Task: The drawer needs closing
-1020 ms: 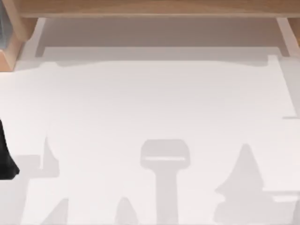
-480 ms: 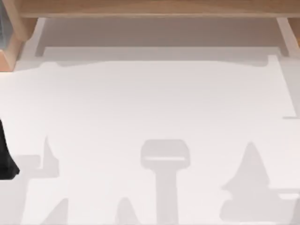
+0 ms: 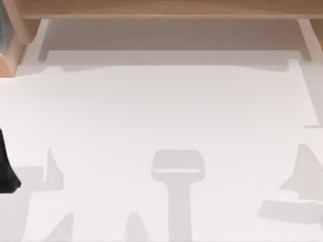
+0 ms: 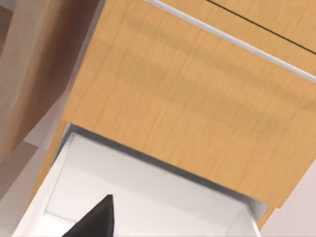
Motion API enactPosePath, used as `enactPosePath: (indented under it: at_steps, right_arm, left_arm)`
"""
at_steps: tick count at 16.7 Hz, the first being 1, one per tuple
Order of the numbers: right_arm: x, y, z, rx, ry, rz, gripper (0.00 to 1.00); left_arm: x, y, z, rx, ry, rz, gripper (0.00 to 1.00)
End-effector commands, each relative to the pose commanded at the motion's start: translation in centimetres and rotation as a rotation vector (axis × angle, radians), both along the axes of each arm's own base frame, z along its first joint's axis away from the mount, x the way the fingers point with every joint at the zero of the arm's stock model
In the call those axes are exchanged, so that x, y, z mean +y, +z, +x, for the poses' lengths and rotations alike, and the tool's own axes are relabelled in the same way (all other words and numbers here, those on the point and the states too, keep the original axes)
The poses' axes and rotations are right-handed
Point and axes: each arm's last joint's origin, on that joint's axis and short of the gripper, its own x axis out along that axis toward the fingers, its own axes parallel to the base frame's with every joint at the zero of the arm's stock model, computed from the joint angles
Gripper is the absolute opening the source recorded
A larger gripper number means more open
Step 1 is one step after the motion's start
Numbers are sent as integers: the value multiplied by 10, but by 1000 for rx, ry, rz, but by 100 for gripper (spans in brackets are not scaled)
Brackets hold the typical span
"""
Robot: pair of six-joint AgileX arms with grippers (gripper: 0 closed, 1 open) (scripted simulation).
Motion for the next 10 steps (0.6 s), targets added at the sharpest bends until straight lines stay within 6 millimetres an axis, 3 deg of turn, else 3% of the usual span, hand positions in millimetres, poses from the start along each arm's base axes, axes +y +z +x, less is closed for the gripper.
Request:
enactPosePath:
  at_steps: [10]
  right_arm:
    - [-24,-79,5,23,-18,-795,100]
  left_arm:
    - [0,0,0,0,0,0,100]
